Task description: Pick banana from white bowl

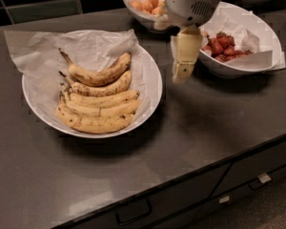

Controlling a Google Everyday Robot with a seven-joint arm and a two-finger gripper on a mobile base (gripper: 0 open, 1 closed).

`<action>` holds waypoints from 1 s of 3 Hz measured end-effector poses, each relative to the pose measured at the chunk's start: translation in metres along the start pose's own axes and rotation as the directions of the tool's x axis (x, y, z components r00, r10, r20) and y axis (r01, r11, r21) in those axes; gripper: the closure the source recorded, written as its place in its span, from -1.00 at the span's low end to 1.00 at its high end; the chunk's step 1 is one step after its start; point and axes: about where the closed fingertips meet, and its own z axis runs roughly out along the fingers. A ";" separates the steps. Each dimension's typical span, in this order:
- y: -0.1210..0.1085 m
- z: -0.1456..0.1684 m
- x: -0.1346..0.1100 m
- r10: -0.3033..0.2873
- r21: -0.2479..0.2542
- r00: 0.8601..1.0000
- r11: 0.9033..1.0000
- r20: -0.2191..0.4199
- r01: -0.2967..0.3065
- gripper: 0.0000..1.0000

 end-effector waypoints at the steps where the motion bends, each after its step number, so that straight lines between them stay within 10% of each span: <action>1: -0.010 0.007 -0.040 -0.087 0.003 0.995 0.996 0.055 0.087 -0.74; 3: -0.029 0.022 -0.054 -0.122 -0.016 0.991 0.992 0.062 0.123 -0.76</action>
Offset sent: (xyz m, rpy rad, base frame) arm -0.0032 0.0324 0.0007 0.0189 0.0134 0.0891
